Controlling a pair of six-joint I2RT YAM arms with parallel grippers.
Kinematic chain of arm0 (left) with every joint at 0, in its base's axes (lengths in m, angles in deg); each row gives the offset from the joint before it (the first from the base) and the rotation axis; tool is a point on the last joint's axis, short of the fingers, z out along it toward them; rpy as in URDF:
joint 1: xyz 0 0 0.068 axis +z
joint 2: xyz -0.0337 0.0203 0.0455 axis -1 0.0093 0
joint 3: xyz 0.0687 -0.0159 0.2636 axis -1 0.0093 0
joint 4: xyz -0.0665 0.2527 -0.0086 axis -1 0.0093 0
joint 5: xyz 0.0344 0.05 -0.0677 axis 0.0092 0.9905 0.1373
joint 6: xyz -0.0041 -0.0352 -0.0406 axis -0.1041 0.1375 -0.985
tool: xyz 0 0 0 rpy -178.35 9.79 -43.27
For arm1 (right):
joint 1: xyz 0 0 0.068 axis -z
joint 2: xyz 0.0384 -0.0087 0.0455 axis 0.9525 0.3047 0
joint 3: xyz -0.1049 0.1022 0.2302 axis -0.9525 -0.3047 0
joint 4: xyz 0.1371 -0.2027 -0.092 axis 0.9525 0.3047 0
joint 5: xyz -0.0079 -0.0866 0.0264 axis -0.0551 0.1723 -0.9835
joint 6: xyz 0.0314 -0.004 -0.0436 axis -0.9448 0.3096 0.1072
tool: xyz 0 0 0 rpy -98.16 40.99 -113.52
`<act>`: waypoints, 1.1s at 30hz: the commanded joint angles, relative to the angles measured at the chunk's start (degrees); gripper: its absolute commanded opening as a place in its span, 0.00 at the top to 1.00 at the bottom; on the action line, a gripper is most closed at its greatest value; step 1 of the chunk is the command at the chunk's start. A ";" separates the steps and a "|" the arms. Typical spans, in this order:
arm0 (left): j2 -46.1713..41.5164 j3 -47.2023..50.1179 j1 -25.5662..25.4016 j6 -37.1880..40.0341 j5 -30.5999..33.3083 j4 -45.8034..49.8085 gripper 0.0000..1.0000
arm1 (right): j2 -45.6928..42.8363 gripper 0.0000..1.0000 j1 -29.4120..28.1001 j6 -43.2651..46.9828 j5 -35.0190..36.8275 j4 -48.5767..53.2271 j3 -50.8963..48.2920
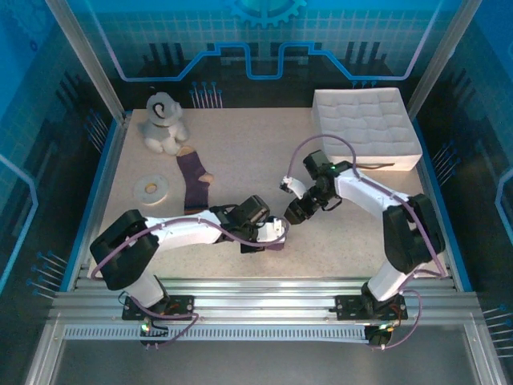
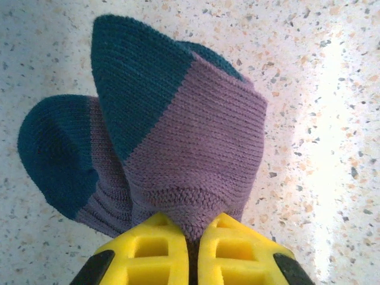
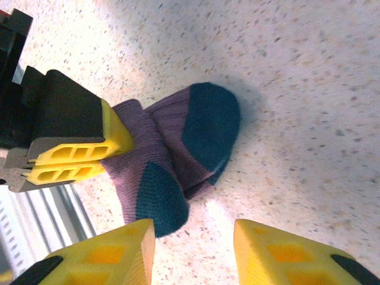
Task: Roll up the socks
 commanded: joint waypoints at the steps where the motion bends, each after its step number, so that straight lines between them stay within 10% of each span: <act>1: 4.12 -1.28 2.26 -0.17 -7.39 14.32 1.00 | -5.36 0.62 1.15 -2.29 2.30 -5.69 -3.87; 14: 16.02 -14.64 9.51 0.15 -17.01 27.53 1.00 | -30.39 0.53 -0.80 -2.21 12.18 -20.97 -22.20; 25: 24.32 -23.97 13.43 0.40 -22.95 36.62 1.00 | -32.44 0.51 -25.89 11.69 40.60 -24.83 -26.25; 33: 29.21 -29.31 15.58 -0.29 -26.72 42.00 1.00 | -29.23 0.46 -35.23 19.81 48.67 -30.87 -29.58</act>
